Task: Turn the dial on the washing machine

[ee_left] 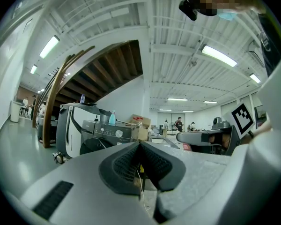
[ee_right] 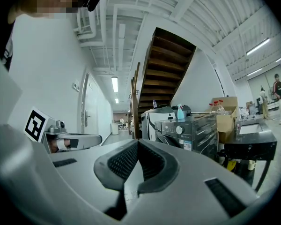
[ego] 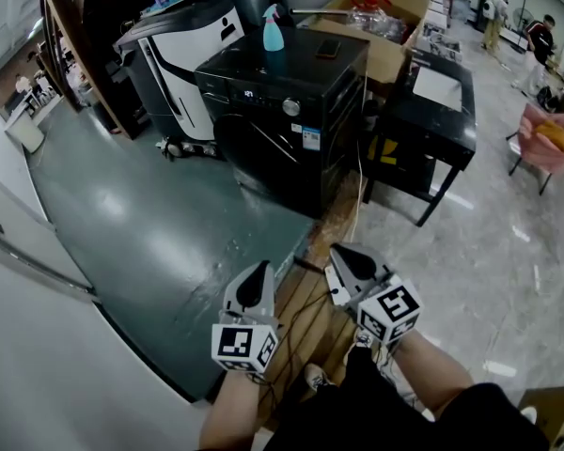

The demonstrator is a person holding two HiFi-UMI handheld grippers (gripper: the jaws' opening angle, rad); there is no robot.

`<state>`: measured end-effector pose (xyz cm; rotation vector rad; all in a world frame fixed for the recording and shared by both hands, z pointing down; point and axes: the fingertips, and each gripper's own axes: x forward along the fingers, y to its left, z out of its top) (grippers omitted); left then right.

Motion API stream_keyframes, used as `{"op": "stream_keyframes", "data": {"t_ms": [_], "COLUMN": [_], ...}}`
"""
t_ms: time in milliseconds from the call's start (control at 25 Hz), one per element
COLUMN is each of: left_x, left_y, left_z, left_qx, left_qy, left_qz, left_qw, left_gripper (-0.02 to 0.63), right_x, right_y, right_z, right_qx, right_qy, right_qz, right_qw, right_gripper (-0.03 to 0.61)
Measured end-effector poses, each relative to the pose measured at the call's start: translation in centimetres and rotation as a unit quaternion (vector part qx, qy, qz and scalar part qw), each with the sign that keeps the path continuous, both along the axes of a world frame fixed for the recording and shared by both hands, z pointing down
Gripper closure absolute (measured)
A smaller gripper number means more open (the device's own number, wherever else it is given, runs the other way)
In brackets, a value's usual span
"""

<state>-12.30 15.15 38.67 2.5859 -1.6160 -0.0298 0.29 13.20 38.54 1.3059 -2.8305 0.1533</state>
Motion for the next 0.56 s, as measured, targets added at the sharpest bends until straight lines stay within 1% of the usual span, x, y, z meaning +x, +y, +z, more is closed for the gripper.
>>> {"op": "stream_keyframes", "data": {"t_ms": [560], "left_x": [0.02], "left_y": [0.98], "left_z": [0.22], "left_qx": [-0.001], "left_qy": [0.003], "left_qz": [0.002], "left_qw": [1.0], "left_gripper": [0.611], "right_x": [-0.11], "right_y": [0.9], "right_z": [0.22], "right_qx": [0.003], "right_qy": [0.0], "right_qz": [0.002], "right_qw": [1.0], "right_gripper": [0.581]}}
